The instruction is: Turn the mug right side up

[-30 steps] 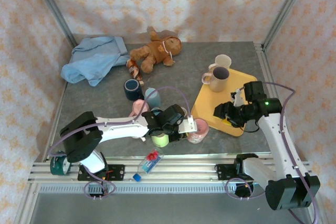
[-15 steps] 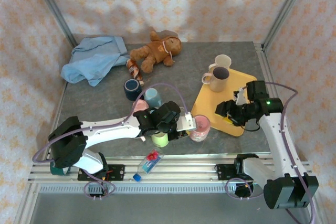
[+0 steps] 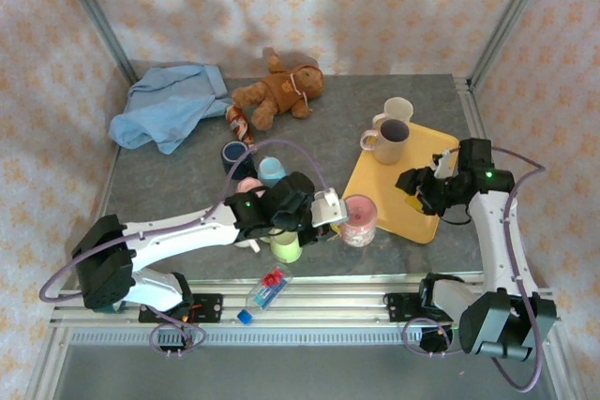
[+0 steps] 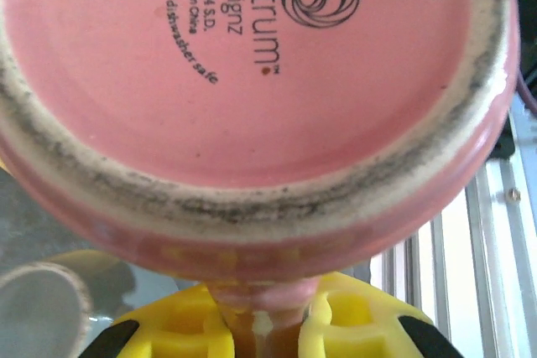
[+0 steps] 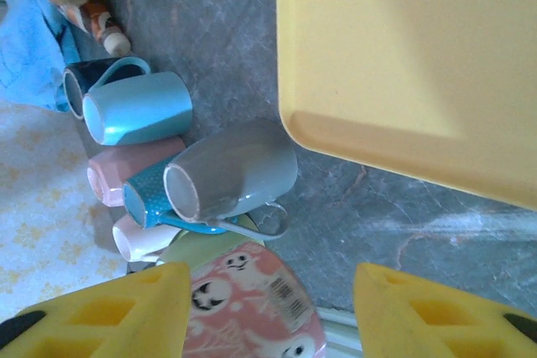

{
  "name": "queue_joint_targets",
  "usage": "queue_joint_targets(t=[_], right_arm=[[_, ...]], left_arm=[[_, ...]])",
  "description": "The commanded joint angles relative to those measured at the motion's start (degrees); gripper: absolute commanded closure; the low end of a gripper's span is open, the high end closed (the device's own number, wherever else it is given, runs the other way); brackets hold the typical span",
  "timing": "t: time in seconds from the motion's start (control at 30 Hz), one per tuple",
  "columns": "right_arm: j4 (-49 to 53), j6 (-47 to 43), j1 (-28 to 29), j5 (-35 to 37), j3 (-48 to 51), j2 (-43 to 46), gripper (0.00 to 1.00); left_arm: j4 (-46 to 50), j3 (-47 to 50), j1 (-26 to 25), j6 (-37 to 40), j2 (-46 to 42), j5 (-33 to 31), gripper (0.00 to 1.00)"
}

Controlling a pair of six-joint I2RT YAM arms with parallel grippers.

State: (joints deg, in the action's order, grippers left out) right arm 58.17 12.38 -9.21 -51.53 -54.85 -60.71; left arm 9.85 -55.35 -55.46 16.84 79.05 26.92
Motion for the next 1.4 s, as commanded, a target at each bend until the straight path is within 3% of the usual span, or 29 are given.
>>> queue_joint_targets(t=[0.0,0.27,0.47,0.7,0.87,1.1,1.37], right_arm=[[-3.7,0.3,-0.4,-2.3,0.3,-0.5,0.47],[-7.6,-2.2,-0.4,-4.5,-1.0,-1.7,0.47],[-11.3,-4.5,-0.4,-10.9,-0.1,-0.4,0.48],[-24.1,-3.4,0.2,-18.2,6.7,7.2,0.49],[-32.1,-3.3,4.1,-25.4,7.3,7.8,0.49],[-33.8,-9.8,10.6,-31.6,2.6,3.6,0.49],[-38.3,-8.8,14.0,-32.1,-1.9,-2.5,0.5]], left_arm=[[-7.1,-4.7,2.3,-3.1,-4.2,2.5,1.0],[-13.5,-6.9,8.2,-9.1,-6.3,3.6,1.0],[-16.4,-10.4,10.0,-11.8,-5.9,2.9,1.0],[-19.9,-14.0,11.1,-15.7,-5.7,-1.8,1.0],[-20.8,-17.8,12.3,-17.7,-4.1,-1.8,1.0],[-22.4,-21.9,15.1,-21.2,-1.9,0.1,1.0],[-27.5,-22.2,19.5,-27.4,-0.8,2.2,1.0]])
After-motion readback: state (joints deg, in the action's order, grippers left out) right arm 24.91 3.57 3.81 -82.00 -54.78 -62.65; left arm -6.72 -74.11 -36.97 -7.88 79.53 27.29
